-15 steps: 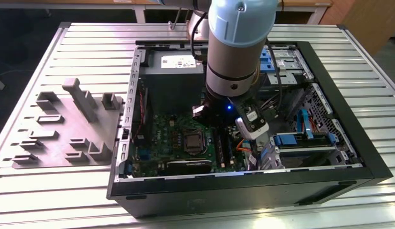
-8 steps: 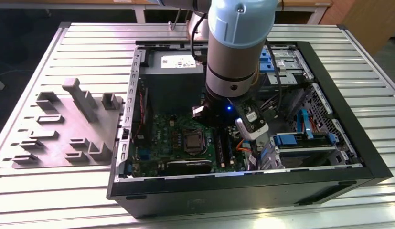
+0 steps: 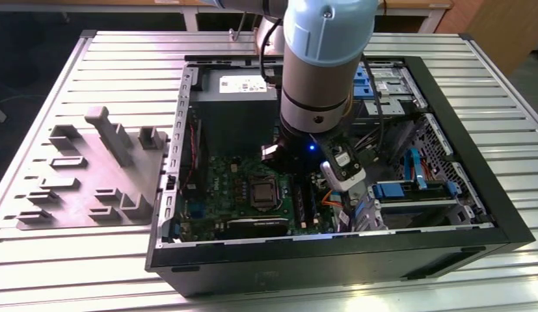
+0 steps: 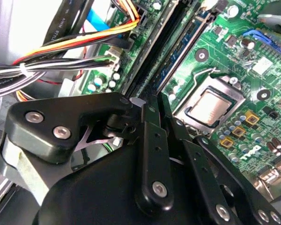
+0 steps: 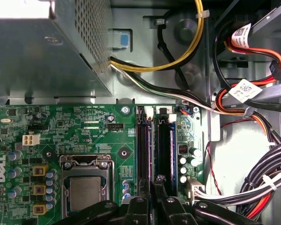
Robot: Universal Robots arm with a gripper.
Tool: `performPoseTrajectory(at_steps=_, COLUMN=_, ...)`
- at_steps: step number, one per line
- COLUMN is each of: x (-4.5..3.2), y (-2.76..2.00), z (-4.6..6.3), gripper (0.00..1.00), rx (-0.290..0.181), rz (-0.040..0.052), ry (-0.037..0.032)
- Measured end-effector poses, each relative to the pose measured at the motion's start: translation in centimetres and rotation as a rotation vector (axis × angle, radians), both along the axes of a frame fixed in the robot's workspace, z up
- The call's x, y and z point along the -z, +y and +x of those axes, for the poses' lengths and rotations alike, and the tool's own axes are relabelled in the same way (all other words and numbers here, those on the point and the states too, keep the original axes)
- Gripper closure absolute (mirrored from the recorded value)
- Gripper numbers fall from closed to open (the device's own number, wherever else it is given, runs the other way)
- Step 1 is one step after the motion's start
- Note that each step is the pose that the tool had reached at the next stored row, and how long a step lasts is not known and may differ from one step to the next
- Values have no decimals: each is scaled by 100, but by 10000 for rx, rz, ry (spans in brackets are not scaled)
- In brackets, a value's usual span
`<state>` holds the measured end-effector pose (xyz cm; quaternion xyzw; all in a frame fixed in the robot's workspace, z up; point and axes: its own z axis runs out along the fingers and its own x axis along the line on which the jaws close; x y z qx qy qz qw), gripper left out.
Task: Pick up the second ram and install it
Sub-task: 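Insert the second ram into the second slot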
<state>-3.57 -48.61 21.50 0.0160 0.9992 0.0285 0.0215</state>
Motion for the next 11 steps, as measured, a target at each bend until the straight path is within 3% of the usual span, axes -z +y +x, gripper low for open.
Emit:
performPoseTrajectory(at_steps=4, x=-18, y=0, z=0, gripper=81, rx=0, rz=-3, ry=0)
performPoseTrajectory(at_steps=11, x=-162, y=0, z=0, gripper=81, rx=0, rz=-3, ry=0)
